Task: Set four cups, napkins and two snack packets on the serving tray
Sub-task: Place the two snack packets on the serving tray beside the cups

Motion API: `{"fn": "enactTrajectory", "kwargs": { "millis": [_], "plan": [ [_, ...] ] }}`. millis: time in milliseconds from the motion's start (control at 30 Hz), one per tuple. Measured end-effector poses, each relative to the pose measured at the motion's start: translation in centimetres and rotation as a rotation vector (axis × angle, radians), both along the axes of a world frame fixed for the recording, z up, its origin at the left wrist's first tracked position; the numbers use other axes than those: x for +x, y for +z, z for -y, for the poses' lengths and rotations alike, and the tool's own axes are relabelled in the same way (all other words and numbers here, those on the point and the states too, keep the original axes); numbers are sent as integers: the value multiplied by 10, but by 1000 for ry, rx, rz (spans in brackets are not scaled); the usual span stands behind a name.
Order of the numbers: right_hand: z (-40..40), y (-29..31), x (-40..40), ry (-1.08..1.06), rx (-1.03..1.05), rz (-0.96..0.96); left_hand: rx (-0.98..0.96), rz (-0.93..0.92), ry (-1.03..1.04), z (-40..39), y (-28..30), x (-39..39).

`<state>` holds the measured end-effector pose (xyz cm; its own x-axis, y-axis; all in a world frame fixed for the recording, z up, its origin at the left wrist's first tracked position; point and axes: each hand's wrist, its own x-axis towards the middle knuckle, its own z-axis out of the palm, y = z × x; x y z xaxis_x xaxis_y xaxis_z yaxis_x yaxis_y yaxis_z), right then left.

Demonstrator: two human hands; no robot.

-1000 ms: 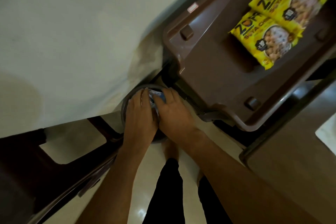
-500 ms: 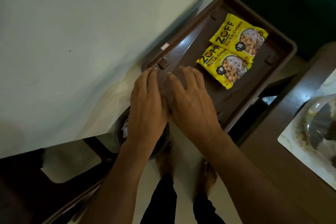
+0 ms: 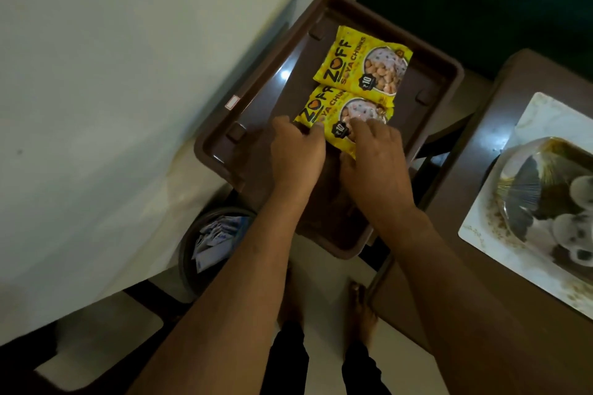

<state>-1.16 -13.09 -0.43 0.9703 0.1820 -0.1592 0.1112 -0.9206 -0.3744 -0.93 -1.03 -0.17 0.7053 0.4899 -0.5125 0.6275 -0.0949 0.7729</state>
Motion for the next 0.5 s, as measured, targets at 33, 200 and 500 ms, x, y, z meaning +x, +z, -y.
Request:
{"fn": "enactTrajectory", "kwargs": {
  "millis": [33, 200, 500],
  "plan": [
    [-2, -3, -3, 33, -7, -20, -108, -5, 85, 2, -3, 5],
    [-16, -10, -20, 149, -5, -62, 15, -25, 170, -1, -10, 27],
    [-23, -20, 8, 7, -38, -4, 769, 292, -737, -29, -36, 14]
  ]
}}
